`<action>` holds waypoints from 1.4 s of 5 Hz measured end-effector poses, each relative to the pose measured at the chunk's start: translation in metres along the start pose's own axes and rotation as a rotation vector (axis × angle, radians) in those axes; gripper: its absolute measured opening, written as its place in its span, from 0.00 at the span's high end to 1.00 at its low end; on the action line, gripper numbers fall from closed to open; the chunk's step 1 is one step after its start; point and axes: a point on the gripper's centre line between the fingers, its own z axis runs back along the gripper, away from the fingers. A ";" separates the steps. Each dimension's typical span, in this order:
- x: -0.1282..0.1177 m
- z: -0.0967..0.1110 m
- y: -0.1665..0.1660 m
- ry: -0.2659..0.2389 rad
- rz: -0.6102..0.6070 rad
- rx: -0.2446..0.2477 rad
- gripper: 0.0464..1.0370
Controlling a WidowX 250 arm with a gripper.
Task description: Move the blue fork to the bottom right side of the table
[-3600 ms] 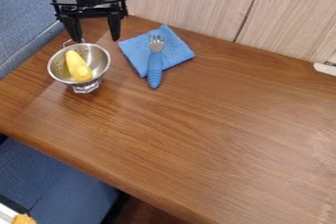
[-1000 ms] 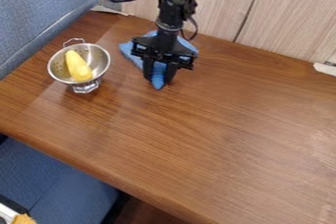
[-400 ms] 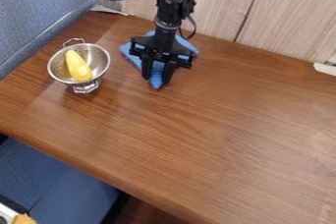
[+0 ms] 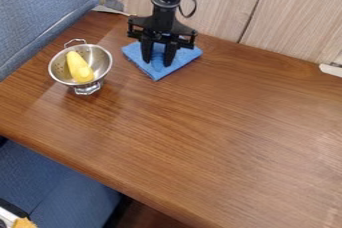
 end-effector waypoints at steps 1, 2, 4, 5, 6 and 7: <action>-0.008 0.007 -0.009 -0.013 -0.039 -0.027 0.60; -0.025 0.020 -0.030 -0.034 -0.131 -0.059 0.60; -0.077 0.042 -0.067 -0.051 -0.292 -0.126 0.60; -0.111 0.043 -0.078 -0.042 -0.385 -0.138 0.60; -0.139 0.037 -0.087 -0.033 -0.466 -0.145 0.60; -0.154 0.025 -0.087 -0.035 -0.495 -0.147 0.60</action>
